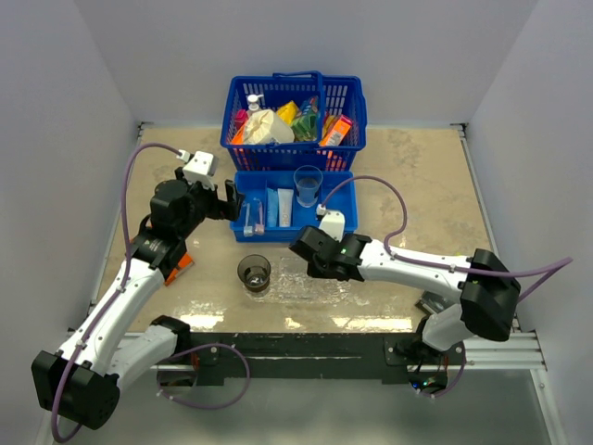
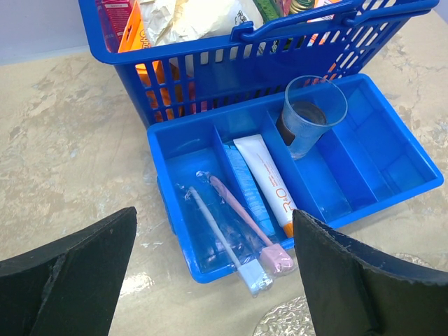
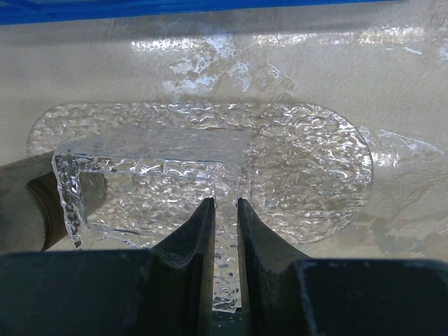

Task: Prepare toiletry sets of a toothbrush and toothpaste on the tray

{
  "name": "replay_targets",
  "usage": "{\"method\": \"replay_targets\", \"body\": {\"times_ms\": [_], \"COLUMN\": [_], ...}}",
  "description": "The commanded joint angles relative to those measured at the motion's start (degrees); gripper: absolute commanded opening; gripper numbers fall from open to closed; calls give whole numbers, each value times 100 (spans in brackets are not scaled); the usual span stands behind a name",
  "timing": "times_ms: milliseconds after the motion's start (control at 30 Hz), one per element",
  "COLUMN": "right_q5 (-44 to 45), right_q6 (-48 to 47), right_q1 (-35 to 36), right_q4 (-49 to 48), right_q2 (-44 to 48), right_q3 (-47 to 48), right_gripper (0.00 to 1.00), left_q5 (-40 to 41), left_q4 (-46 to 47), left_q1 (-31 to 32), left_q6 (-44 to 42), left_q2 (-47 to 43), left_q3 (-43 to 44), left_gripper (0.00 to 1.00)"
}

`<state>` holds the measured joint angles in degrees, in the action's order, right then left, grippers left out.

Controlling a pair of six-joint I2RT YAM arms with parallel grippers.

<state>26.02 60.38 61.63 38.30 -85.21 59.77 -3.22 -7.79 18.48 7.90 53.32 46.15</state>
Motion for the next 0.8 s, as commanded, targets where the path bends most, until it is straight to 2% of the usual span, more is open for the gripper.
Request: {"method": "replay_targets", "body": {"times_ms": [0, 767], "right_q5": [105, 237], "right_q6": [44, 97], "right_q1": [60, 130], "right_q4": [-121, -201], "right_q2": [-127, -303], "right_q3": [254, 351], "right_gripper": [0, 0], "left_q5": [-29, -3], "left_q4": [208, 208], "left_q1": [42, 50], "left_q6": [-25, -34], "left_q2": [-23, -6], "left_q3": [-1, -10], "left_gripper": [96, 96]}}
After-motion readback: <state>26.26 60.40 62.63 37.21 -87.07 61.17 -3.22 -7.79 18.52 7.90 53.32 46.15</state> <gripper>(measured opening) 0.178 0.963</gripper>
